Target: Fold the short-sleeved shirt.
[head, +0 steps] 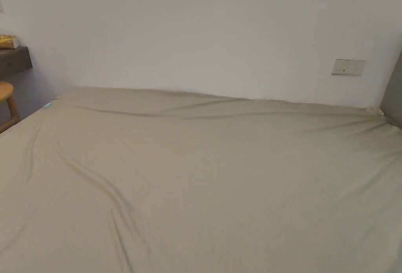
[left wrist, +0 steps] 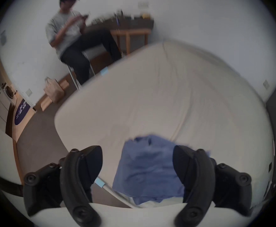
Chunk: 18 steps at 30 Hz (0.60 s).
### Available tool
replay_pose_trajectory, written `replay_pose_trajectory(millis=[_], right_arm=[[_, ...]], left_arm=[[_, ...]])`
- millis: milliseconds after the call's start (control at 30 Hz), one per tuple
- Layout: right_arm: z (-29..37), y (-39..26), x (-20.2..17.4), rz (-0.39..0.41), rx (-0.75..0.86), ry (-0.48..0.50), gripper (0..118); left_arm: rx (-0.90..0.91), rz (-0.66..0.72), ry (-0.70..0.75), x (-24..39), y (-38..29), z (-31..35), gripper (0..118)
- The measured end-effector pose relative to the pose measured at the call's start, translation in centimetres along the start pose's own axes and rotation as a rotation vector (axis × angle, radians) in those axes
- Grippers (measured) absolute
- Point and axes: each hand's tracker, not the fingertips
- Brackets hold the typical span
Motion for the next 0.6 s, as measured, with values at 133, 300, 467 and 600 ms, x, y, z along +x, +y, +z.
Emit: replay_pose_trajectory(millis=[133,300,467,600], right_arm=[[3.5,3.8,-1.4,0.131,0.114,-0.082,2],[8.1,7.3,-3.8,0.262,0.268,-0.234,2],[11.3,8.6,-5.7,0.321,0.351,-0.272,2],[11.6,8.8,-5.8,0.284,0.356,-0.287,10]], left_arm=[[0.185,0.111,-0.201,4.2,0.8,7.5,100],[0.450,-0.134,-0.249,14.4,-4.3,16.4,101],[0.502,-0.294,-0.401,23.9,-10.6,21.6,101],[0.545,-0.302,-0.502,29.3,-14.6,22.9,101]])
